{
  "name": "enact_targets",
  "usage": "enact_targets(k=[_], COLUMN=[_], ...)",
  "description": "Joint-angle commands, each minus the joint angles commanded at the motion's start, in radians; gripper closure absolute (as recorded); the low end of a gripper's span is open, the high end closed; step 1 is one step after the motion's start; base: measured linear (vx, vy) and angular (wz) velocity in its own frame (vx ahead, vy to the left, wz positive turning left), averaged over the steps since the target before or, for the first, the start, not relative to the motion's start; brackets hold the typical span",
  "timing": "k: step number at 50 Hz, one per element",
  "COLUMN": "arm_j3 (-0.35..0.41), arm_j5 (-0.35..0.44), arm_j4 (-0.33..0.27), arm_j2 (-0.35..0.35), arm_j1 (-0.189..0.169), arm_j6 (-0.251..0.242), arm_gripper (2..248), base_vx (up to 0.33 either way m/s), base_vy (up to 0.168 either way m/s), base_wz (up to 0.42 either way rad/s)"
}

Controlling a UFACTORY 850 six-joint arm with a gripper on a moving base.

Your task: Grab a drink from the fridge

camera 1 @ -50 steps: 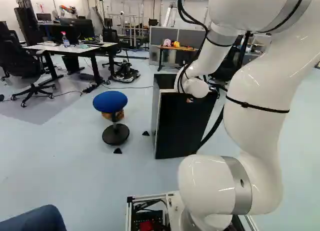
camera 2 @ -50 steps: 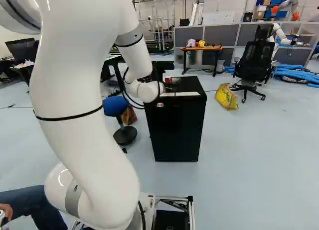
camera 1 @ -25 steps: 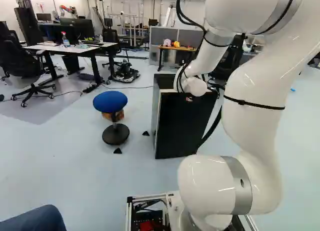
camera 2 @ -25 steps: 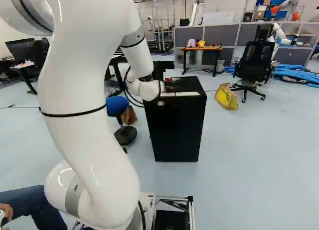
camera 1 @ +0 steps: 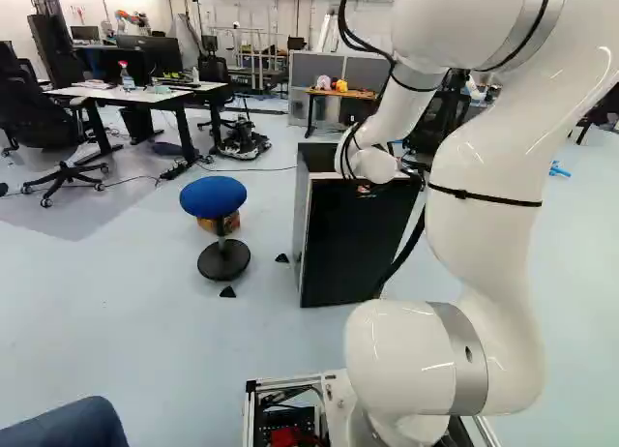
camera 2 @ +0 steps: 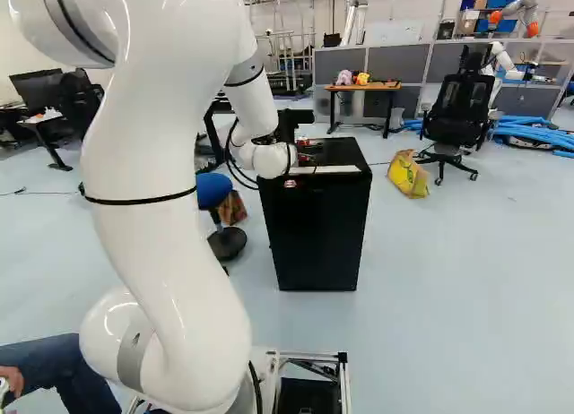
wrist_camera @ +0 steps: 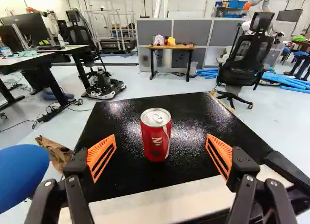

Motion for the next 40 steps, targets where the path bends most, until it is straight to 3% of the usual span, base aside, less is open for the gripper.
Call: enact_targets(k=[40], arm_j3=[-0.073], arm_j5=[-0.042], arm_j4=[0.000], arm_j2=[-0.059], arm_j1=[0.006], arm_j6=[0.000], arm_gripper=[3], base_vx=[0.000], base_vy=[0.000], base_wz=[0.000])
